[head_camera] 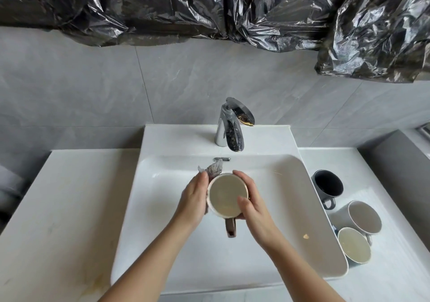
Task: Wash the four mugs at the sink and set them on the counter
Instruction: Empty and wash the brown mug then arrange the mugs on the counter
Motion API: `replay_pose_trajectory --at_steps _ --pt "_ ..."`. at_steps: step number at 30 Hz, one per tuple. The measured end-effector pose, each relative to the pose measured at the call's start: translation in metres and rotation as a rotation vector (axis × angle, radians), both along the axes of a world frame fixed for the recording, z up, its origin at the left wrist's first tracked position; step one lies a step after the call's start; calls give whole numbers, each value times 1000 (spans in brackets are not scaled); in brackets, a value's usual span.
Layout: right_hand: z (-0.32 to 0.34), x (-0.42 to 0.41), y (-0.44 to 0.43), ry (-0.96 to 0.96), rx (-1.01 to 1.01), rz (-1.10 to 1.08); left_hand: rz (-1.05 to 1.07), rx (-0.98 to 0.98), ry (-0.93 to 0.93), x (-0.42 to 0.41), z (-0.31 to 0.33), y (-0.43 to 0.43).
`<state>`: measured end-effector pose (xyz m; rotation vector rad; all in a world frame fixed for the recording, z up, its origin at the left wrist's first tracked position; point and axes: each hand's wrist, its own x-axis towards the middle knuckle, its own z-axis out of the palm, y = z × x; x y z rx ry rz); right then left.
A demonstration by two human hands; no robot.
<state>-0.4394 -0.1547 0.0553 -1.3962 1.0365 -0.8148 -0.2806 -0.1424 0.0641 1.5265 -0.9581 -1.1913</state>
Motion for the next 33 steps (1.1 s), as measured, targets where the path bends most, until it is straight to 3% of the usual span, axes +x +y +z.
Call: replay_pose_trajectory --at_steps 4,7,14,16,19,25,29,33 --pt "-1 0 -4 56 -33 11 -86 -68 116 13 1 1" --pt "4 -5 -4 137 -73 39 -148 -127 91 18 -2 5" --pt "9 -14 -6 153 -73 207 -432 -3 56 31 2 -3" --pt "14 -18 -13 149 -38 299 -476 49 121 35 -1 -5" --pt "20 -17 -20 163 -10 325 -385 55 223 34 -9 -4" --pt "10 -6 -14 54 174 84 -148 8 414 19 -16 5" --pt "-9 -2 -2 -251 388 -94 101 -20 450 4 -22 5" --pt "-20 15 6 -442 442 -272 232 -64 491 -17 -20 4"
